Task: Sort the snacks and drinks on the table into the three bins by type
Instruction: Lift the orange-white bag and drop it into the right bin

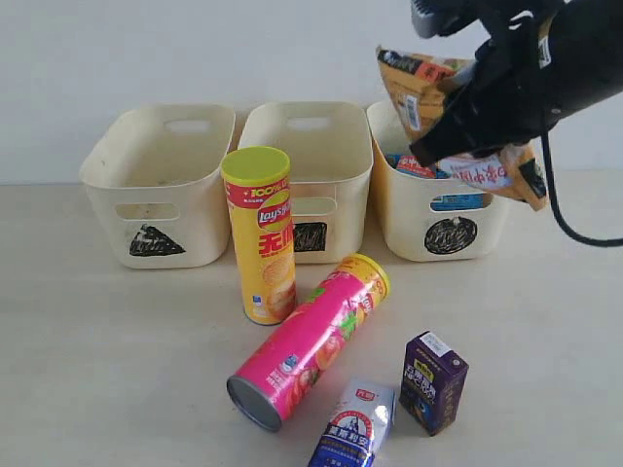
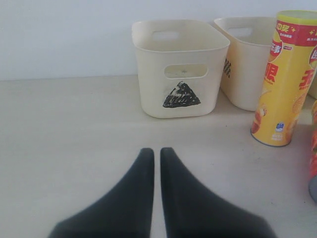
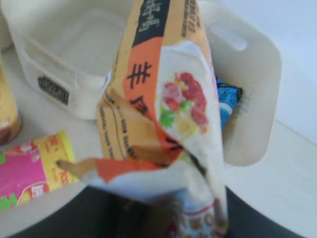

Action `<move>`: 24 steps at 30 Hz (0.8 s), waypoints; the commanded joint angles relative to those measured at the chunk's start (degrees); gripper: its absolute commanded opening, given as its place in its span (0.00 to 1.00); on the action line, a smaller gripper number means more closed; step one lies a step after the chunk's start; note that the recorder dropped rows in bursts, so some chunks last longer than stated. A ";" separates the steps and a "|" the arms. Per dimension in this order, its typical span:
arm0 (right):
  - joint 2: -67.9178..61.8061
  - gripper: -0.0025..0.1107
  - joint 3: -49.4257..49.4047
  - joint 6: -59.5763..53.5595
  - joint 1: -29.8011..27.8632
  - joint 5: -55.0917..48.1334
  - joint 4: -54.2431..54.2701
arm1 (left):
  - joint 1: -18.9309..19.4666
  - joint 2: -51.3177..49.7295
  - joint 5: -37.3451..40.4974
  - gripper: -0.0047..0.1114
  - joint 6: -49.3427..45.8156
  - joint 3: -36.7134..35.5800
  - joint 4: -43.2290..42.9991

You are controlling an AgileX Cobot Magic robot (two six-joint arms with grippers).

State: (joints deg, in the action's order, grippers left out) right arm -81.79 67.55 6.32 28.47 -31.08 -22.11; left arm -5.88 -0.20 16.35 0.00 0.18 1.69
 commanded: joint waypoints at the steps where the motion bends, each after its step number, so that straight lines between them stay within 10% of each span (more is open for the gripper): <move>1: -2.15 0.02 2.19 3.55 -3.50 8.67 -0.71 | 0.14 0.20 -0.35 0.07 0.41 -0.18 0.27; 24: -30.58 0.02 22.10 12.28 -11.15 22.44 -0.98 | 0.14 0.20 -0.46 0.07 0.41 -0.18 0.27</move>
State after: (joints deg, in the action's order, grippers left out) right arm -110.65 87.18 18.28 17.86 -10.54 -22.16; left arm -5.88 -0.20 16.35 0.00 0.18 1.69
